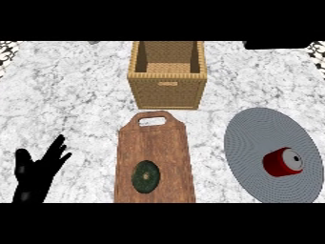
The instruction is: Pick the can from the placemat and place it in the basket
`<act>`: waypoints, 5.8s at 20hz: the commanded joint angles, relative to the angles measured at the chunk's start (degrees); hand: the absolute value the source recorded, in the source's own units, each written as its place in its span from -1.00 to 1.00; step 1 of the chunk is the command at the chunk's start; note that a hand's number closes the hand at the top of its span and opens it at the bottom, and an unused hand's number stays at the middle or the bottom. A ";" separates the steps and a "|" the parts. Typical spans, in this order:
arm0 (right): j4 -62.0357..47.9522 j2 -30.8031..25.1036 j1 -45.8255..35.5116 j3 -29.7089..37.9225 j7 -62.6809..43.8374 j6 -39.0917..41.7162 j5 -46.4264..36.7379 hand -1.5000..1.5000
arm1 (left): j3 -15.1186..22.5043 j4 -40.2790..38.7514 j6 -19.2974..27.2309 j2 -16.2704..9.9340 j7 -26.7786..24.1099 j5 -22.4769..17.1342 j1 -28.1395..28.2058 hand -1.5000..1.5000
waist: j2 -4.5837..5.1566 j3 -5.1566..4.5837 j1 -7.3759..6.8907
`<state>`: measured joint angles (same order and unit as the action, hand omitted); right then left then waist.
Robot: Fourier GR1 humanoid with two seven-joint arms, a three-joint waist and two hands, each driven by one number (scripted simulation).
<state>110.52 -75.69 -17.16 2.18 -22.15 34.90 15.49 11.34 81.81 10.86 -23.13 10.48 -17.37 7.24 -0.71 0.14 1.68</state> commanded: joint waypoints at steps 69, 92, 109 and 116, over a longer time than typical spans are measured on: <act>-17.51 42.18 16.17 -8.29 23.75 -2.20 -64.35 -1.00 | -6.92 4.57 -6.67 9.63 7.79 10.29 2.80 0.00 | 0.66 -0.12 -1.84; -25.70 42.39 16.53 -9.54 38.12 -15.54 -76.38 1.00 | -9.49 0.14 -8.63 11.71 5.34 14.45 0.85 0.00 | 0.66 -0.14 -1.55; -16.01 75.54 3.59 -29.10 -10.69 -29.79 -75.16 1.00 | -8.12 0.87 -12.09 11.04 6.54 13.40 -2.30 0.00 | 1.61 0.58 -7.20; -10.37 75.66 -8.67 -34.33 -27.03 -49.45 -71.76 1.00 | -7.08 0.03 -11.76 11.47 6.42 14.52 -2.80 0.00 | 0.82 -0.16 -8.86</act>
<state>98.11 -0.43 -19.96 -29.83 -40.31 -5.73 -58.02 3.80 83.18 -1.04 -11.52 16.23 -3.65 3.95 0.18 0.36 -6.33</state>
